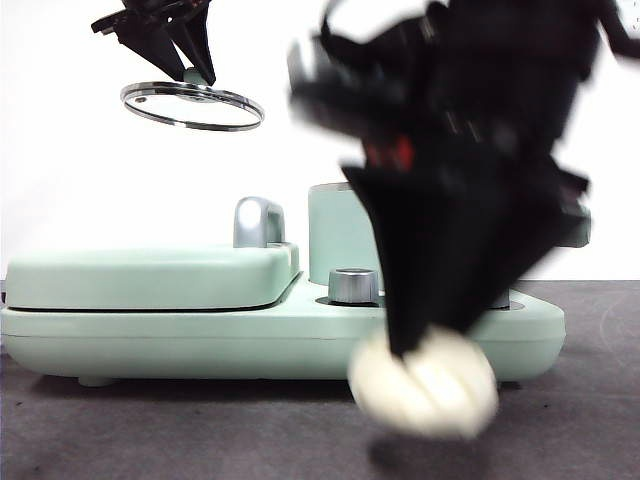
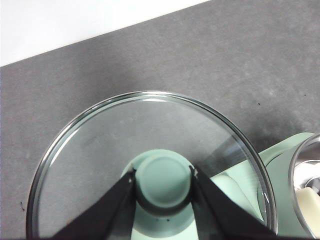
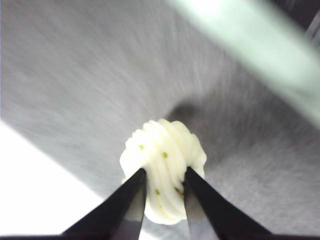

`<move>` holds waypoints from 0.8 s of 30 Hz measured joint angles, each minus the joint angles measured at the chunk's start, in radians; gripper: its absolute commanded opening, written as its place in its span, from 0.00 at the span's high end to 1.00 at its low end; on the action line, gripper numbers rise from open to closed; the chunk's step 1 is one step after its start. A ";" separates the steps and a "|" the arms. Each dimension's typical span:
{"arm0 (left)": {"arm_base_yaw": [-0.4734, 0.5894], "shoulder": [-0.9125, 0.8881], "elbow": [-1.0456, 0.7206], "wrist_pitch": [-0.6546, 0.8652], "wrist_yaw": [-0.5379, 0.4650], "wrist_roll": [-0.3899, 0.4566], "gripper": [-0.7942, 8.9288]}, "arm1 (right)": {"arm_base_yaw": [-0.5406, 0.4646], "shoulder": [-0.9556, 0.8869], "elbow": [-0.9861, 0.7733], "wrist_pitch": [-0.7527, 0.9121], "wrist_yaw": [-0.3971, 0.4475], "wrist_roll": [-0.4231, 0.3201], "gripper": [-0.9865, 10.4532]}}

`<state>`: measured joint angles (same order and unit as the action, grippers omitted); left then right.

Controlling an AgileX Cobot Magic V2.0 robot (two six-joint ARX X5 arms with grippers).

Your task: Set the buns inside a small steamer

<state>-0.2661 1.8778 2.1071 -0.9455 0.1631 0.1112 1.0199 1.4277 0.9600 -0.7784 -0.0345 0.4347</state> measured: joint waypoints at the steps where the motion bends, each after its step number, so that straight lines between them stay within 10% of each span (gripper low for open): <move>1: 0.000 0.000 0.000 0.000 0.000 0.000 0.86 | 0.000 0.000 0.036 -0.033 0.000 0.000 0.82; 24: 0.000 0.000 0.000 0.021 0.000 0.000 0.86 | -0.372 0.172 0.788 -0.454 0.005 -0.241 0.82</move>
<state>-0.2661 1.8778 2.1071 -0.9241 0.1631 0.1112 0.6476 1.6001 1.7477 -1.2324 -0.0292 0.1932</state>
